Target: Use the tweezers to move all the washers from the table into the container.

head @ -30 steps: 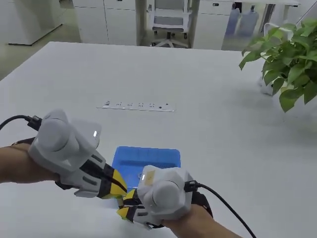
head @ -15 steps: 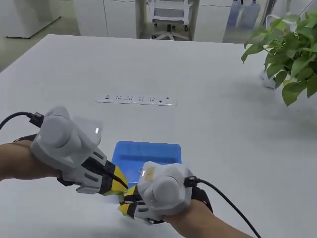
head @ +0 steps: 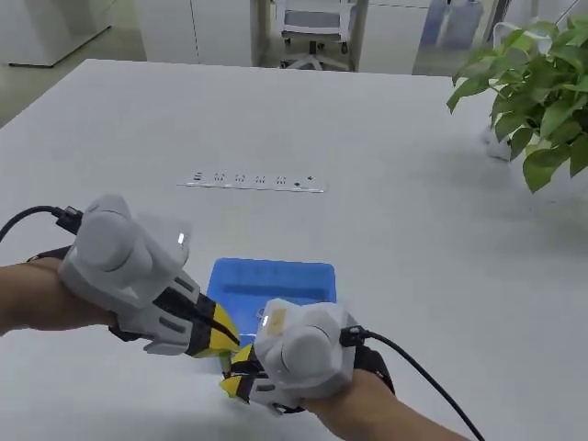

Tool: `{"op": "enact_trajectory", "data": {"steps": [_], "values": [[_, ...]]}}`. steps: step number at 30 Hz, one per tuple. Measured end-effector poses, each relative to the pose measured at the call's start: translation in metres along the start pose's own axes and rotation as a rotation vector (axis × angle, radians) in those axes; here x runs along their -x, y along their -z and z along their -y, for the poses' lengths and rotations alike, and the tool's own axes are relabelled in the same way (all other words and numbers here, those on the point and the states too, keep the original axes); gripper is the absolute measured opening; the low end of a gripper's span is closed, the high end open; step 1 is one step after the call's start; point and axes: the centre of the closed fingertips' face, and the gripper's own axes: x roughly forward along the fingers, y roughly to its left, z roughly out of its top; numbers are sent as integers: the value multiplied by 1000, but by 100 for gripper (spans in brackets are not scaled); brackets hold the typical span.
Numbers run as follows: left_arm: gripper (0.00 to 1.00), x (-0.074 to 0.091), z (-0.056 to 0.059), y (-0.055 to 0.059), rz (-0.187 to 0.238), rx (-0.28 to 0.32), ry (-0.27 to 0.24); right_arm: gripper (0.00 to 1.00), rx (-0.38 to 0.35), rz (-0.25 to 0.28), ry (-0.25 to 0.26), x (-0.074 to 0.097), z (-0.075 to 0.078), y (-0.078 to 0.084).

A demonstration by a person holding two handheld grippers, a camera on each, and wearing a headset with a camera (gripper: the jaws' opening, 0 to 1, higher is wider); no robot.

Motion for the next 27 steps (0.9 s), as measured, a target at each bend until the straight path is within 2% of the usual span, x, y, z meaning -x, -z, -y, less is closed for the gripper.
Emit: {"op": "enact_trajectory", "data": {"steps": [13, 27], "values": [[5, 2, 1, 0, -7, -1, 4, 9, -5, -10, -4, 1, 0, -1], [5, 14, 6, -15, 4, -5, 12, 9, 5, 4, 8, 16, -2, -13]]}}
